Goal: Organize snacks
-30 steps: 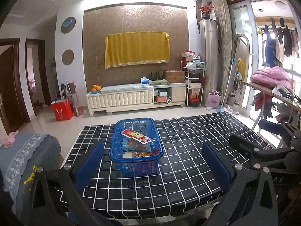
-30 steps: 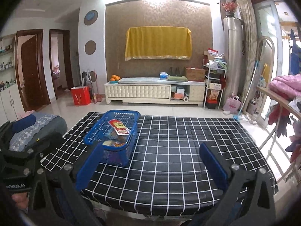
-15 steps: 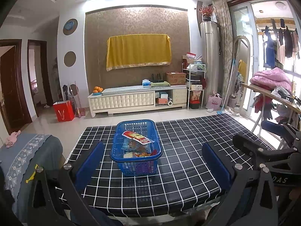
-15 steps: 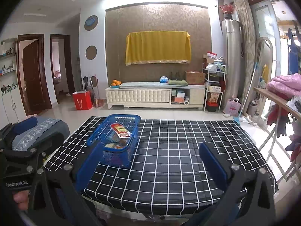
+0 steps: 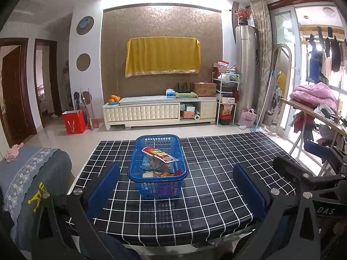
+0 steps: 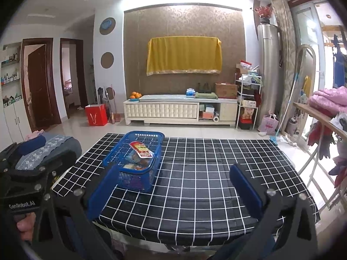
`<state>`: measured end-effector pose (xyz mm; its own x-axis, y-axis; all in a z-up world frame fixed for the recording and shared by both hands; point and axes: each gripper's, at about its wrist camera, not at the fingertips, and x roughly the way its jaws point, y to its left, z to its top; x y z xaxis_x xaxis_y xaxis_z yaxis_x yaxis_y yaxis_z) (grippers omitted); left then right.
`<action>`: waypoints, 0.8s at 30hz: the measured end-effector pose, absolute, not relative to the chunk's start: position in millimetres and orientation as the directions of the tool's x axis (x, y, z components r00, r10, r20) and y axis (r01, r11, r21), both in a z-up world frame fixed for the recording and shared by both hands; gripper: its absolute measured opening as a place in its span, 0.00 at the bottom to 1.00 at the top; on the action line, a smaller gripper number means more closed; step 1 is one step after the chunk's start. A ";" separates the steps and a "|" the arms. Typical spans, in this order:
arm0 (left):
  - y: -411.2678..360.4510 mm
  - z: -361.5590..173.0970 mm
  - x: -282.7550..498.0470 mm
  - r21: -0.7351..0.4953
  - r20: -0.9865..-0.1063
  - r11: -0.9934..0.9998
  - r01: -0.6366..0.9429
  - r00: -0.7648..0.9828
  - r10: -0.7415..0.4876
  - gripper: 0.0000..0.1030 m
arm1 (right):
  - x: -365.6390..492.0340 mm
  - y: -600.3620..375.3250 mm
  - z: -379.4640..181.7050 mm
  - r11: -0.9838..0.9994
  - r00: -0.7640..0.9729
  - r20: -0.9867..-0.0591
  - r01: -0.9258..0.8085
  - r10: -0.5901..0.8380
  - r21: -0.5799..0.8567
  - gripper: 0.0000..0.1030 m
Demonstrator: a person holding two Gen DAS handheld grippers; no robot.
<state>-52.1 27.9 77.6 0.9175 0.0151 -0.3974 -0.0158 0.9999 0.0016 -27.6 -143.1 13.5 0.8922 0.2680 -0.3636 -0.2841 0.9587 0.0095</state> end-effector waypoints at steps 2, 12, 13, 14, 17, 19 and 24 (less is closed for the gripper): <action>28.1 77.6 -53.3 -0.003 -0.399 1.000 -0.016 0.917 0.013 1.00 | -27.8 -143.5 13.6 0.958 0.890 -0.366 -0.288 0.272 0.013 1.00; 30.1 77.0 -54.6 -0.015 -0.406 1.000 -0.021 0.914 0.013 1.00 | -31.5 -141.6 12.9 0.956 0.888 -0.367 -0.293 0.278 0.016 1.00; 30.5 77.1 -55.0 -0.016 -0.405 1.000 -0.022 0.914 0.014 1.00 | -32.8 -141.1 13.3 0.956 0.888 -0.366 -0.294 0.279 0.014 1.00; 30.8 77.0 -55.2 -0.017 -0.405 1.000 -0.022 0.914 0.014 1.00 | -33.3 -140.6 13.0 0.955 0.888 -0.366 -0.295 0.280 0.014 1.00; 31.1 77.0 -56.0 -0.015 -0.407 1.000 -0.024 0.913 0.016 1.00 | -34.1 -139.0 12.5 0.955 0.887 -0.367 -0.296 0.280 0.014 1.00; 31.4 76.7 -56.1 -0.016 -0.408 1.000 -0.025 0.913 0.016 1.00 | -33.9 -138.2 13.1 0.956 0.887 -0.368 -0.294 0.278 0.013 1.00; 31.9 75.8 -55.8 -0.022 -0.416 1.000 -0.021 0.909 0.010 1.00 | -33.3 -137.4 13.4 0.957 0.888 -0.369 -0.291 0.274 0.010 1.00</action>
